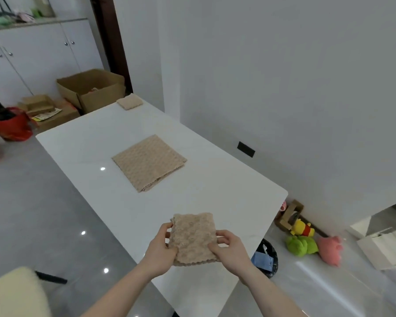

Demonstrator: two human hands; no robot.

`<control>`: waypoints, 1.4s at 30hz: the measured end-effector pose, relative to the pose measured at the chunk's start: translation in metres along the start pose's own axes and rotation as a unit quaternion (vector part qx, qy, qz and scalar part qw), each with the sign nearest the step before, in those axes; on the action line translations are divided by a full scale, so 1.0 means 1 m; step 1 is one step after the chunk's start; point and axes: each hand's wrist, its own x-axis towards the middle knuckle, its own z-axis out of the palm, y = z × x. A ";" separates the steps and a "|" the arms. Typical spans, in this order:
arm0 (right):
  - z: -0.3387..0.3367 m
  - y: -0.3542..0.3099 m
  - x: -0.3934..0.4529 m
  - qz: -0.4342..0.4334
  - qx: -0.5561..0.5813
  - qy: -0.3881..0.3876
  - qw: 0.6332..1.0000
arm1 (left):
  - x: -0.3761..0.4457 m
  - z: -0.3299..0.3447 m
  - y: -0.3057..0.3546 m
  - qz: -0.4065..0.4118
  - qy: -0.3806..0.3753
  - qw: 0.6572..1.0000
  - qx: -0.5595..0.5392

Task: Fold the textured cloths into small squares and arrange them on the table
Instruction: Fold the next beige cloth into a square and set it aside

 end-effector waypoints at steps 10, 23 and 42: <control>-0.064 0.009 0.035 0.016 -0.034 0.023 0.999 | 0.042 0.058 0.026 0.013 -0.017 1.000 -0.016; -0.196 0.022 0.143 0.024 -0.069 -0.039 0.997 | 0.127 0.177 0.086 -0.046 0.060 0.997 -0.034; -0.282 0.037 0.248 0.129 -0.061 0.029 0.989 | 0.262 0.254 0.146 -0.055 0.026 0.998 0.017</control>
